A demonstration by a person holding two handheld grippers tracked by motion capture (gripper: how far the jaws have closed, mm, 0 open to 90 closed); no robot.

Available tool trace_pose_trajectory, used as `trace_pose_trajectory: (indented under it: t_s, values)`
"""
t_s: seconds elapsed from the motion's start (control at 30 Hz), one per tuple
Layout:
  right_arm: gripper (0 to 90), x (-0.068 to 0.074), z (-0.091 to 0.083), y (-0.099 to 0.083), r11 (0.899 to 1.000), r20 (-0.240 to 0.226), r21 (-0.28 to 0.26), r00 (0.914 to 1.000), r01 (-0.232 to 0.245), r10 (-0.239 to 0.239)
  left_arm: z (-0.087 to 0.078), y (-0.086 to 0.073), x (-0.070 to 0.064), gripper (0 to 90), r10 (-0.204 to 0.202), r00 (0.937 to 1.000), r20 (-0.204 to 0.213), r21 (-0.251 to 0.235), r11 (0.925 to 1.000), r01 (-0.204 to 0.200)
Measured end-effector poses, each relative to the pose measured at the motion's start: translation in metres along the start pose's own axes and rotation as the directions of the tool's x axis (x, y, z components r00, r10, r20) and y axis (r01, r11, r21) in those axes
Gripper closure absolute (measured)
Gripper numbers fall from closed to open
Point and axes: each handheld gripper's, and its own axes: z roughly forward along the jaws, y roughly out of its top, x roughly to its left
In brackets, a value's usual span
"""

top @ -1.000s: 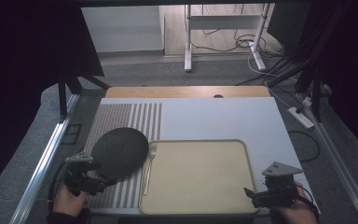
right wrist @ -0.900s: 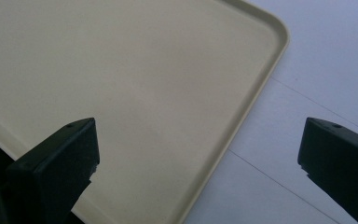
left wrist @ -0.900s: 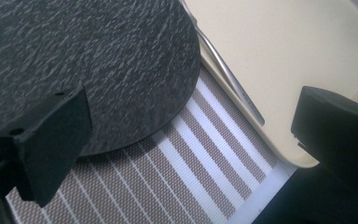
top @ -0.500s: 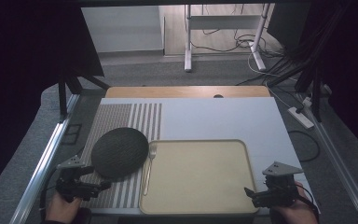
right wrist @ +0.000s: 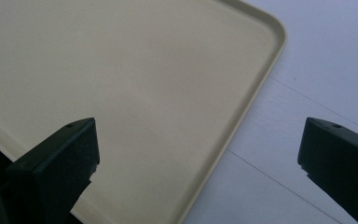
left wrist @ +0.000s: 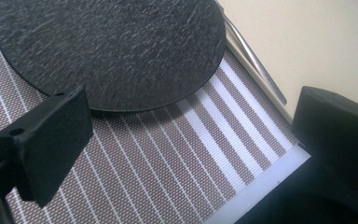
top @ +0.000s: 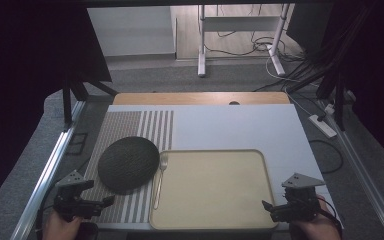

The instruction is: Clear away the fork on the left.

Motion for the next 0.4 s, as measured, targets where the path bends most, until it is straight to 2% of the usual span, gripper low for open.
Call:
trace_pose_trajectory:
  t_s: [0.13, 0.4]
  values:
    - [0.0, 0.0, -0.0001, 0.0, 1.0, 0.001, 0.0, 1.0, -0.002, 0.002, -0.0023, -0.0027, -0.0003, 0.0, 0.0, 0.9999, -0.014, 0.014, 0.9999, 0.0]
    - [0.0, 0.0, 0.0004, -0.0002, 1.0, 0.003, 0.003, 1.0, 0.002, -0.002, -0.0025, -0.0025, 0.0012, 0.0, -0.013, 0.9999, -0.003, 0.011, 0.9999, 0.013]
